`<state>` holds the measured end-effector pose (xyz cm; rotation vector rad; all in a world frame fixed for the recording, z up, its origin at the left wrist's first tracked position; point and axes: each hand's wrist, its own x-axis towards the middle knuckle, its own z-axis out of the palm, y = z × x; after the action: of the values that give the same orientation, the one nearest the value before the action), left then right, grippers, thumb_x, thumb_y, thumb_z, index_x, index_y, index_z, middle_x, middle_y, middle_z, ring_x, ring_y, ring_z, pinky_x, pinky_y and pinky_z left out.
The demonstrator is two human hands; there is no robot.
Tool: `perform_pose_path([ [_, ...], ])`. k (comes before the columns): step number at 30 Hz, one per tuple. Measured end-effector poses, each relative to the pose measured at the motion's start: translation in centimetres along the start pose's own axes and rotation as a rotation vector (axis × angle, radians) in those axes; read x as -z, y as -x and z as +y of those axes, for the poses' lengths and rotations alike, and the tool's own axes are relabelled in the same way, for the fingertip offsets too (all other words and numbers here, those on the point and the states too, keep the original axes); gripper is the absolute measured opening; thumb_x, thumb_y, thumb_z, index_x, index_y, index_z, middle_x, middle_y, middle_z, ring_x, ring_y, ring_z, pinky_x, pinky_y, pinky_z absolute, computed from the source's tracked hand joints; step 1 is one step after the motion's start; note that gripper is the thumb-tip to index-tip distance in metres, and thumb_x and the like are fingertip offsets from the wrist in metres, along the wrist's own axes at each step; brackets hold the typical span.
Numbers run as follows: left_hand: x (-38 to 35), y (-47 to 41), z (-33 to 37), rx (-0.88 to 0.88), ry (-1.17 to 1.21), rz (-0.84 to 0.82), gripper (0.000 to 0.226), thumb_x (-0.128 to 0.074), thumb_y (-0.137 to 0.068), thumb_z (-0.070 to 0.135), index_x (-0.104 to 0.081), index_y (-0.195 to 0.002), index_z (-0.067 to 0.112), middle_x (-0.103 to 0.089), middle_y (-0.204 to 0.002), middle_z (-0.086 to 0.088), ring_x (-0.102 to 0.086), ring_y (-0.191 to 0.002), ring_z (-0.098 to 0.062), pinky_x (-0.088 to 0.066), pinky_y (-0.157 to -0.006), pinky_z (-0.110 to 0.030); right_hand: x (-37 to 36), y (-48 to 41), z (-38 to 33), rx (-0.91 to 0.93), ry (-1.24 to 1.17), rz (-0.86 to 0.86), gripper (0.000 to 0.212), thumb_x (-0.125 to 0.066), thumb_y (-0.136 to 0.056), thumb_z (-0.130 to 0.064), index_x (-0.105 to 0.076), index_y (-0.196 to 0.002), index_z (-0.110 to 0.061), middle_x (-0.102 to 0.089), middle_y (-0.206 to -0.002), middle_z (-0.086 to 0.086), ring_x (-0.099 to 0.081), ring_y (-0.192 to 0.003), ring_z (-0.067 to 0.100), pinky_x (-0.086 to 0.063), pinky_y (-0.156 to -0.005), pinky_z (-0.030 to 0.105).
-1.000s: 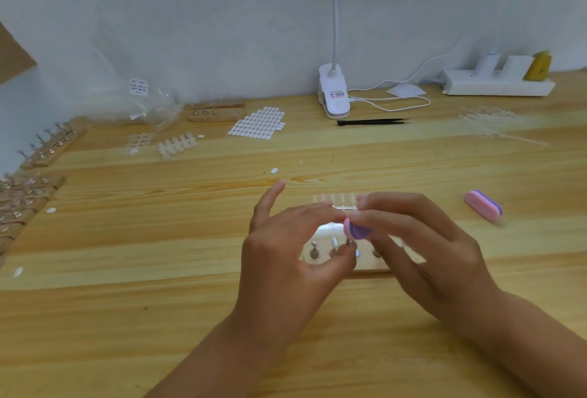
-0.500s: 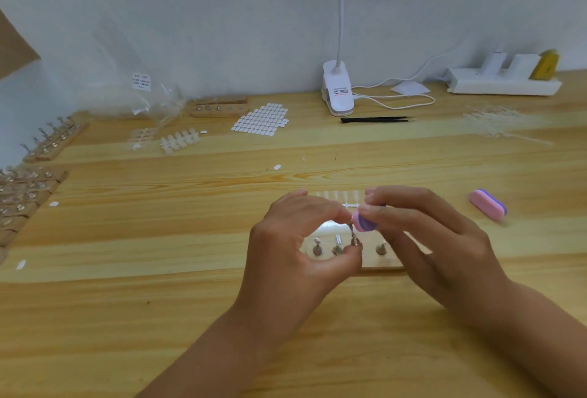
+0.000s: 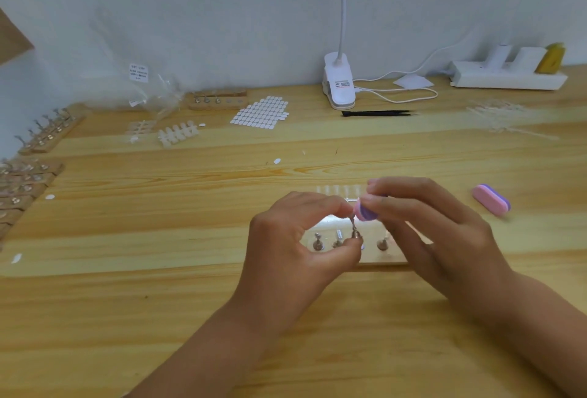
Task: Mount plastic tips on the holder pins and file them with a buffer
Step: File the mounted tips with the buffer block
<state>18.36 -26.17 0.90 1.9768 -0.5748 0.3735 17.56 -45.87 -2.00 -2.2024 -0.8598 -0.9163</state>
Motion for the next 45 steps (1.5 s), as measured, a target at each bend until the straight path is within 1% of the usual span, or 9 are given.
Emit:
perform_pose_path([
  [5, 0.0, 0.0, 0.1, -0.037, -0.008, -0.038, 0.029, -0.080, -0.066, 0.011, -0.078, -0.095, 0.014, -0.075, -0.091, 0.009, -0.068, -0.091, -0.010, -0.053, -0.081, -0.033, -1.1, 0.2, -0.9, 0.098, -0.005, -0.035, 0.036, -0.058, -0.088, 0.019, -0.068, -0.118, 0.001, -0.064, -0.117, 0.014, -0.065, -0.116, 0.027, -0.053, -0.097, 0.036],
  [8, 0.0, -0.1, 0.1, 0.029, 0.028, -0.024, 0.029, -0.083, -0.065, 0.006, -0.078, -0.091, 0.016, -0.074, -0.089, 0.011, -0.068, -0.091, -0.006, -0.051, -0.085, -0.029, 0.0, -0.1, 0.0, 0.013, 0.008, -0.024, 0.033, -0.061, -0.090, 0.013, -0.067, -0.119, -0.001, -0.065, -0.114, 0.015, -0.066, -0.108, 0.025, -0.055, -0.084, 0.035],
  [12, -0.2, 0.0, 0.1, -0.013, 0.016, -0.028, 0.029, -0.081, -0.065, 0.006, -0.078, -0.093, 0.014, -0.075, -0.090, 0.010, -0.069, -0.090, -0.009, -0.052, -0.082, -0.031, -0.8, 0.2, -0.6, 0.064, 0.005, -0.034, 0.033, -0.062, -0.087, 0.016, -0.068, -0.117, 0.003, -0.065, -0.115, 0.016, -0.067, -0.111, 0.026, -0.054, -0.093, 0.035],
  [16, -0.2, -0.1, 0.1, 0.017, 0.023, -0.023, 0.028, -0.083, -0.064, 0.004, -0.078, -0.089, 0.015, -0.074, -0.087, 0.011, -0.068, -0.090, -0.006, -0.051, -0.084, -0.027, 0.1, 0.2, 0.1, -0.002, 0.031, -0.024, 0.029, -0.061, -0.090, 0.011, -0.070, -0.116, 0.001, -0.066, -0.114, 0.015, -0.067, -0.106, 0.026, -0.055, -0.083, 0.036],
  [20, -0.1, 0.0, 0.0, -0.020, 0.021, -0.048, 0.028, -0.082, -0.066, 0.008, -0.078, -0.093, 0.014, -0.075, -0.091, 0.010, -0.068, -0.092, -0.008, -0.052, -0.083, -0.030, -0.8, 0.3, -0.8, 0.085, 0.009, -0.039, 0.035, -0.062, -0.087, 0.017, -0.069, -0.117, 0.001, -0.066, -0.115, 0.014, -0.066, -0.113, 0.026, -0.054, -0.094, 0.037],
  [24, -0.1, -0.1, -0.2, 0.027, 0.042, -0.035, 0.028, -0.085, -0.063, 0.004, -0.078, -0.088, 0.016, -0.074, -0.088, 0.011, -0.068, -0.090, -0.004, -0.049, -0.084, -0.020, 0.3, 0.1, -0.1, -0.010, 0.024, -0.015, 0.029, -0.062, -0.090, 0.010, -0.069, -0.117, 0.000, -0.066, -0.113, 0.014, -0.066, -0.107, 0.020, -0.053, -0.088, 0.033],
  [34, -0.4, -0.1, -0.2, 0.018, 0.103, -0.067, 0.028, -0.084, -0.066, 0.007, -0.078, -0.091, 0.016, -0.074, -0.091, 0.012, -0.069, -0.092, -0.007, -0.052, -0.084, -0.028, 0.0, 0.2, -0.9, 0.013, -0.015, 0.006, 0.025, -0.064, -0.091, 0.010, -0.070, -0.114, 0.002, -0.066, -0.113, 0.012, -0.066, -0.110, 0.018, -0.052, -0.095, 0.028],
  [39, -0.3, -0.1, -0.3, 0.048, 0.110, -0.068, 0.029, -0.084, -0.065, 0.008, -0.078, -0.092, 0.017, -0.074, -0.092, 0.013, -0.068, -0.093, -0.005, -0.052, -0.086, -0.028, 0.1, 0.2, -0.7, -0.028, -0.024, 0.008, 0.028, -0.065, -0.088, 0.011, -0.070, -0.114, 0.001, -0.067, -0.113, 0.012, -0.066, -0.108, 0.018, -0.053, -0.092, 0.031],
  [45, -0.1, -0.1, -0.4, 0.071, 0.146, -0.082, 0.026, -0.085, -0.065, 0.008, -0.076, -0.087, 0.018, -0.074, -0.091, 0.012, -0.069, -0.096, -0.008, -0.048, -0.088, -0.022, 0.8, -0.2, 0.0, -0.079, 0.020, 0.050, 0.022, -0.063, -0.093, 0.003, -0.067, -0.114, -0.004, -0.067, -0.109, 0.009, -0.065, -0.105, 0.012, -0.049, -0.096, 0.021],
])
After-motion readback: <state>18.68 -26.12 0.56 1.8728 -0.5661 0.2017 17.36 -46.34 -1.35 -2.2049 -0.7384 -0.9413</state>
